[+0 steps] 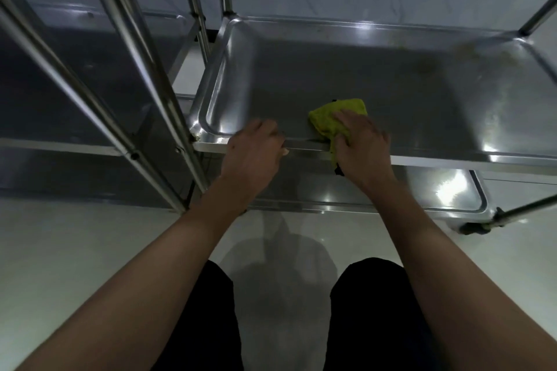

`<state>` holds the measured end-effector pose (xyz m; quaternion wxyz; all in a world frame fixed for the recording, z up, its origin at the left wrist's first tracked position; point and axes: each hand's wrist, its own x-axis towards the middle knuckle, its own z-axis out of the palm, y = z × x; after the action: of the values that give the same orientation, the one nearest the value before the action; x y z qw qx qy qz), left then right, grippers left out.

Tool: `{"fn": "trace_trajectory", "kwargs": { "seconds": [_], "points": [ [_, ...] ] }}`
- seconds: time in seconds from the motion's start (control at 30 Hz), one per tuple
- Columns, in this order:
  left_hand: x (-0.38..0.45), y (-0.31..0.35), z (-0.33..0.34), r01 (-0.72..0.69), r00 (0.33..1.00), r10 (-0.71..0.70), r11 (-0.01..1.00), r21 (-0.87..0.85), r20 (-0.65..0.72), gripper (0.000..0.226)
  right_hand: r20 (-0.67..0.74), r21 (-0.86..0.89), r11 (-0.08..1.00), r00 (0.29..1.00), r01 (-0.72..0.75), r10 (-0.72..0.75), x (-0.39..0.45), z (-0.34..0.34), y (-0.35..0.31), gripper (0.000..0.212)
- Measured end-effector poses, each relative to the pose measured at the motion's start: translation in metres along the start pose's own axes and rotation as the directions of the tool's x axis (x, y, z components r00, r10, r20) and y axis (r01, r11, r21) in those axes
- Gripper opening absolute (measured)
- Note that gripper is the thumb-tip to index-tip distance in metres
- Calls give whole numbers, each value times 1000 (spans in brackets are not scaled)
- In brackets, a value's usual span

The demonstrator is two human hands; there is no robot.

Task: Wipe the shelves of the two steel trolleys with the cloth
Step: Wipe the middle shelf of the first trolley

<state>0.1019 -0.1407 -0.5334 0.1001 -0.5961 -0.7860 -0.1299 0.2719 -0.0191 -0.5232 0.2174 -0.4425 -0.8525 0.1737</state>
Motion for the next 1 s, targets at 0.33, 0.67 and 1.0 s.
{"fn": "trace_trajectory", "kwargs": {
  "seconds": [0.33,0.67,1.0],
  "points": [
    [-40,-44,-9,10,999,-10,1000,-4,-37,34,147,-85,976,971,201,-187,5,-8,13,48],
    [-52,-58,-12,168,985,-169,985,-43,-35,34,266,-238,939,946,249,-184,17,48,-55,57],
    [-54,-76,-13,137,980,-162,972,-193,-119,31,434,-101,910,841,403,-324,66,93,-121,52]
  ]
}}
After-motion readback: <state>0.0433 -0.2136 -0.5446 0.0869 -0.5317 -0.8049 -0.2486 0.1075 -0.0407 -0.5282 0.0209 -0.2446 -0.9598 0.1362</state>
